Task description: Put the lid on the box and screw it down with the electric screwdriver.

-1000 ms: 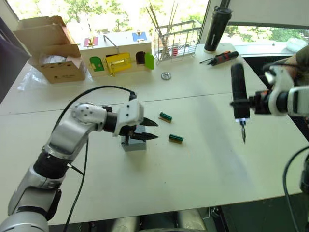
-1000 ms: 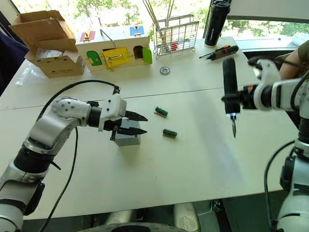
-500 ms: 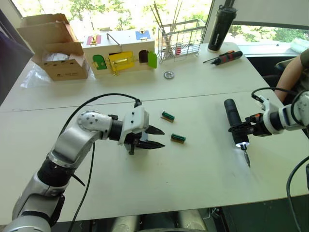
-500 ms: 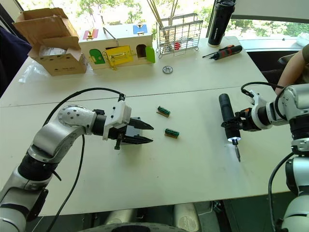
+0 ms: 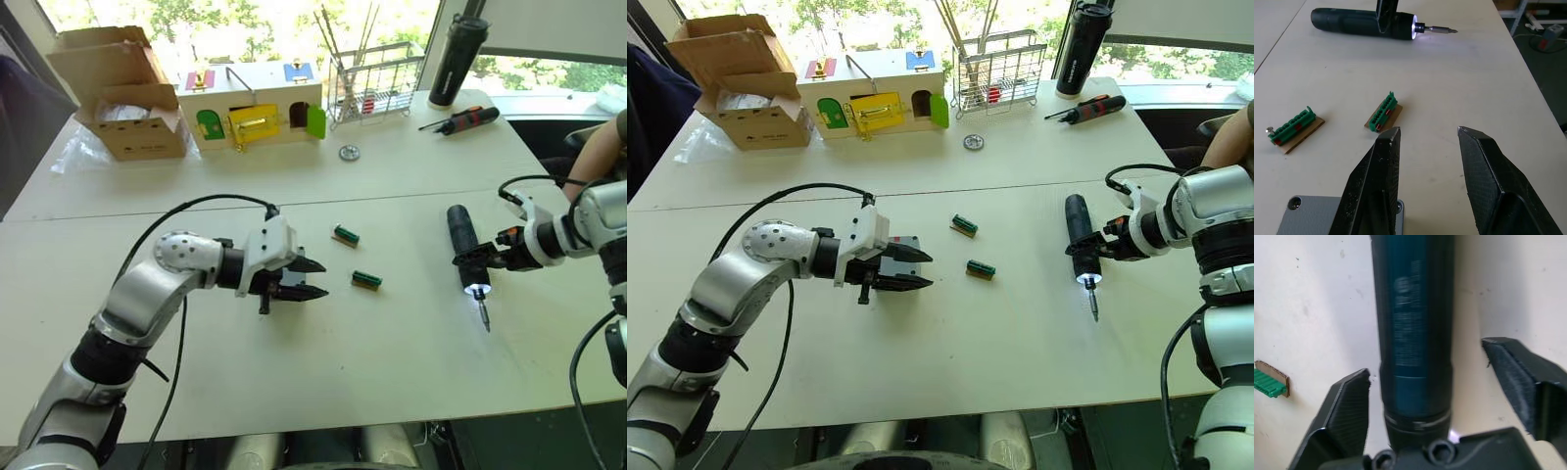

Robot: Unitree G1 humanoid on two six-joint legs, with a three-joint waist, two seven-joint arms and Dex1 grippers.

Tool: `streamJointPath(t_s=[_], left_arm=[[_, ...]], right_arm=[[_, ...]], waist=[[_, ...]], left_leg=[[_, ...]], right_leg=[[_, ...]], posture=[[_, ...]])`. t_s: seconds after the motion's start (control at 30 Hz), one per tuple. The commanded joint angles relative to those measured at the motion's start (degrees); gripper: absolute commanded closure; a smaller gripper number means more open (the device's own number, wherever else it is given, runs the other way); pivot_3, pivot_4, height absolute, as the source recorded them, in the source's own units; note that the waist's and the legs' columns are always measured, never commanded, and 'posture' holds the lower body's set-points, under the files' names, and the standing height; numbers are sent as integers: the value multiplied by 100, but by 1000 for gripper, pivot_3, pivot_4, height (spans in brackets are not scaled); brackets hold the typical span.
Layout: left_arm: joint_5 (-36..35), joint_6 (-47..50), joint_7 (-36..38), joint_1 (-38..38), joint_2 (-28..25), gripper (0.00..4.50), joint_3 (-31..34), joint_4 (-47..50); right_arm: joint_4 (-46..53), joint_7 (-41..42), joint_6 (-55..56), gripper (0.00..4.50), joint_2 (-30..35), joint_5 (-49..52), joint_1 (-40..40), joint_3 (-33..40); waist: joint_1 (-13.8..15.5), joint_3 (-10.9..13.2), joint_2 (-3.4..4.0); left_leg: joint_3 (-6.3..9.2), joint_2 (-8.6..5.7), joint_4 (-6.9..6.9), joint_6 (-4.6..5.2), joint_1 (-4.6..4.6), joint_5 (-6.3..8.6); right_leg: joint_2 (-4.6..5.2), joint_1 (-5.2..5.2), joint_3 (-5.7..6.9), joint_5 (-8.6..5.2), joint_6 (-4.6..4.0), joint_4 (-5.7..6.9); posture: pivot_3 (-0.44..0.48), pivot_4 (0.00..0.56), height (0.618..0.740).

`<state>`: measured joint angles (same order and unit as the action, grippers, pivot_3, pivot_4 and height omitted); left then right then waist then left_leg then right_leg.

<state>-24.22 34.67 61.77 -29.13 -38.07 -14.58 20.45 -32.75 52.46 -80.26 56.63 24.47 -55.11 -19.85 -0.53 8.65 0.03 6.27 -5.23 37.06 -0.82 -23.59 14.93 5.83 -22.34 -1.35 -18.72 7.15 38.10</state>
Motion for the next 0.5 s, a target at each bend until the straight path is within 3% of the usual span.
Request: streamJointPath(t_s=[0.03,0.5], left_arm=[[-6,-30,-43,-68,-42,2626,160,69],[99,-158,-62,-215,-197,2626,385,-438]], right_arm=[[-1,28,167,82,25,-285,-62,9],[964,93,302,82,163,-409,-187,530]], waist=[[3,0,0],[-17,1,1]], left_leg=[[0,-1,0,0,0,0],[-1,-2,-6,0,-3,0]], right_leg=[[1,0,0,0,0,0],[2,-11,-1,0,0,2]], posture=[[0,150,740],[0,150,740]])
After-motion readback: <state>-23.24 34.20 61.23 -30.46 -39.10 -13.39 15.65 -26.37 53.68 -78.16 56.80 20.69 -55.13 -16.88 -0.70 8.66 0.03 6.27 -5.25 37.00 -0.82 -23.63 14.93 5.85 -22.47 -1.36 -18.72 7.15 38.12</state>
